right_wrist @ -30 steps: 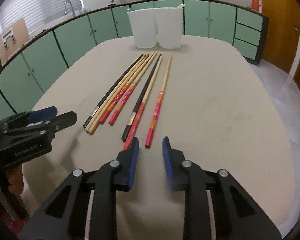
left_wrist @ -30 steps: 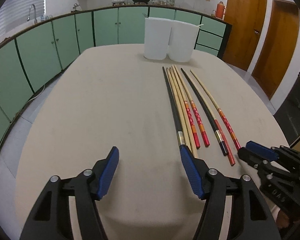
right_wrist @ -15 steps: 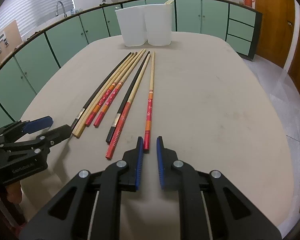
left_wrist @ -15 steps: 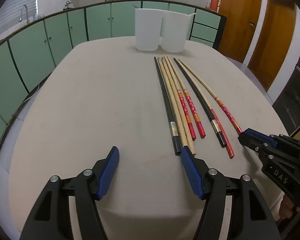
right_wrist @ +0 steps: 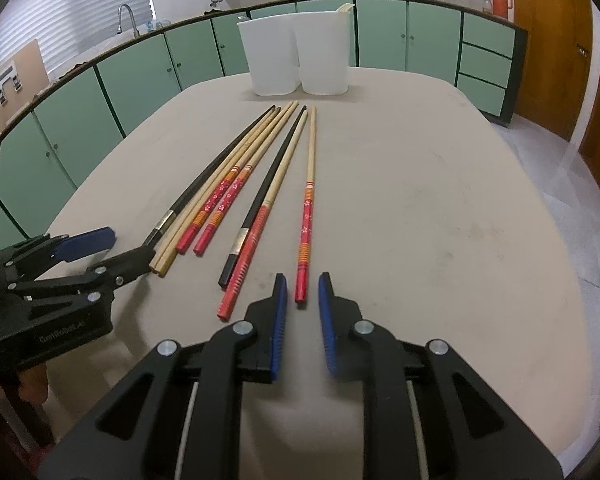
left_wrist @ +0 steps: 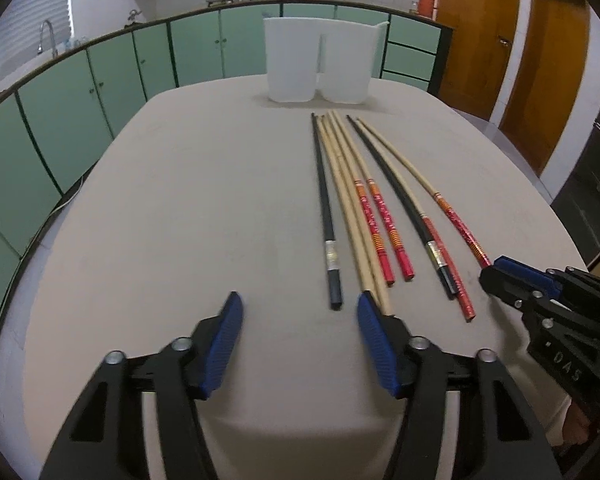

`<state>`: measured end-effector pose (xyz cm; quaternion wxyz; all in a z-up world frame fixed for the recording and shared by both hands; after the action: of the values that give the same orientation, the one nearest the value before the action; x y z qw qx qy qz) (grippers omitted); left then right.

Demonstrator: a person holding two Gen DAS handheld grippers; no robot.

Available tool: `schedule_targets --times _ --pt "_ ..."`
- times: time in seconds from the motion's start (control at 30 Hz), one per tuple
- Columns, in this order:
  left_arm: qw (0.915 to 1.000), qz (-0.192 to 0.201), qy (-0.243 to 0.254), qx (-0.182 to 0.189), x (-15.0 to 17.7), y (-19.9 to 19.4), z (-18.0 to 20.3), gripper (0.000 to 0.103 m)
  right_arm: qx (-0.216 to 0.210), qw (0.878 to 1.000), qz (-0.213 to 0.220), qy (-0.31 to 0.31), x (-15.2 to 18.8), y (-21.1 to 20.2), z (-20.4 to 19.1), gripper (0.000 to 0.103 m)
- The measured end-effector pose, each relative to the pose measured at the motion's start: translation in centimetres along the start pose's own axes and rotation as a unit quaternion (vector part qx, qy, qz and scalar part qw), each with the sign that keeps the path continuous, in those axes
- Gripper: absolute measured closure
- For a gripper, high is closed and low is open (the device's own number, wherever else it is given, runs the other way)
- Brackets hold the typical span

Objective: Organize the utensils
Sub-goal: 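Grasp a red-patterned chopstick with the right tool while the left tool grasps a black chopstick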

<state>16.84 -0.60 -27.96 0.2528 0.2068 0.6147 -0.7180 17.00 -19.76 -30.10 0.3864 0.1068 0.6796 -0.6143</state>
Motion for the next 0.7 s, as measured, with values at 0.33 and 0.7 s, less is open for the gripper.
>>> schedule_targets --times 0.33,0.7 --pt "0.9998 0.010 0.012 0.014 -0.3 -0.2 1.0 0.097 0.001 1.000 0.005 0.001 -0.1 0.0 0.1 0.098" --pt "0.9952 0.092 0.005 0.033 -5.8 -6.0 1.6 0.097 0.011 0.998 0.057 0.000 -4.0 -3.9 2.0 0.098"
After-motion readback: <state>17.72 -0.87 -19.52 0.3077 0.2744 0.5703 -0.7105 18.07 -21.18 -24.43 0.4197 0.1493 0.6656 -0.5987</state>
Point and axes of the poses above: each gripper's, at about its wrist camera, not at the fingertips, and y roughly the way its jaws point, z to its right, x to its underside, the point moved 10 cm from there along y, roughly the way its jaws point, and after that the axes turned 13 degrees about -y, right-handed, at the moved point
